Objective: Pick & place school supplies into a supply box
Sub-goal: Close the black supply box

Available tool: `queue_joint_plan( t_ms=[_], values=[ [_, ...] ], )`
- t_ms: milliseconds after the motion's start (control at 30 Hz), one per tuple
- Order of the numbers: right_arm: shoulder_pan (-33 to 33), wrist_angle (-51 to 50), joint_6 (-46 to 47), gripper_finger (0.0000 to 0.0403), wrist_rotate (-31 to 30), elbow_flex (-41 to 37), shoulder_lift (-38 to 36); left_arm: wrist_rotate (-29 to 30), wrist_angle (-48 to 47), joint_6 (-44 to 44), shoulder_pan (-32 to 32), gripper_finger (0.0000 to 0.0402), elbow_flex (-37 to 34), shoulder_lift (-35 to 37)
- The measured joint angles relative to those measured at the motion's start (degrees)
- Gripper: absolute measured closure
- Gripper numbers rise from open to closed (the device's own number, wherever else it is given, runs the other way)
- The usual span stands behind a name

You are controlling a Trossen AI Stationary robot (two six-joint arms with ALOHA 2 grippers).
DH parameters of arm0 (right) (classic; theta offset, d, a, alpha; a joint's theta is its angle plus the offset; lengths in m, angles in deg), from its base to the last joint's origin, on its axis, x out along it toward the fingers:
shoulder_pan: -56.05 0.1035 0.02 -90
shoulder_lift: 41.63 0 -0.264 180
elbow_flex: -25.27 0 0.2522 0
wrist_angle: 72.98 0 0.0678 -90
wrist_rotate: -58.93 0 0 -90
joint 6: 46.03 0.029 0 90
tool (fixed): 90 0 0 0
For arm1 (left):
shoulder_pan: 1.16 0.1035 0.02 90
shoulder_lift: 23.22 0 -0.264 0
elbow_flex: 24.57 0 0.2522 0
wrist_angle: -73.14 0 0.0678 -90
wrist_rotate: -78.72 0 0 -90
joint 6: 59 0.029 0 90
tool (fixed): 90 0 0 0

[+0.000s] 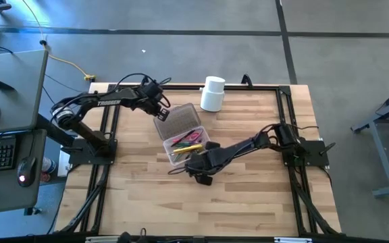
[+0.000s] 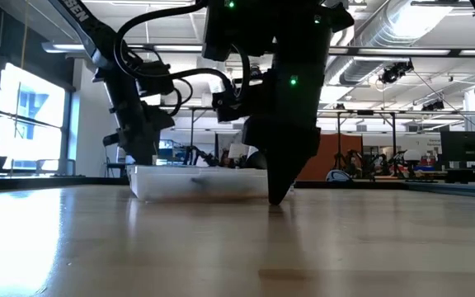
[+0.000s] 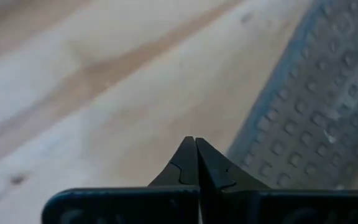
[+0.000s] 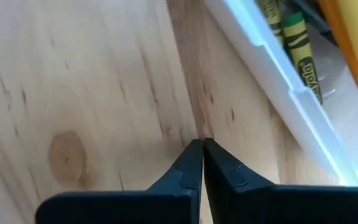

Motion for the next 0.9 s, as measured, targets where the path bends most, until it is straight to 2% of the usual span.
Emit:
queue_joint_plan(
  t_ms=[200, 400, 533, 900],
  values=[
    [0.2, -0.6, -1.1, 0.0403, -3.1, 0.0, 0.0, -4.2, -0.5, 1.3, -0.1, 0.0380, 0.0, -1.5],
    [0.1, -0.5, -1.3, 0.0403, -3.4, 0.0, 0.0, -9.8, 0.8, 3.5, -1.3, 0.0390, 0.0, -0.6],
    [0.1, -0.5, -1.6, 0.0403, -3.2, 0.0, 0.0, -13.2, 1.9, 3.5, -1.4, 0.0378, 0.0, -0.3],
    [0.1, -0.4, -1.3, 0.0403, -2.3, 0.1, 0.0, -12.0, 1.7, 3.5, -6.7, 0.0388, 0.0, 0.2]
  ],
)
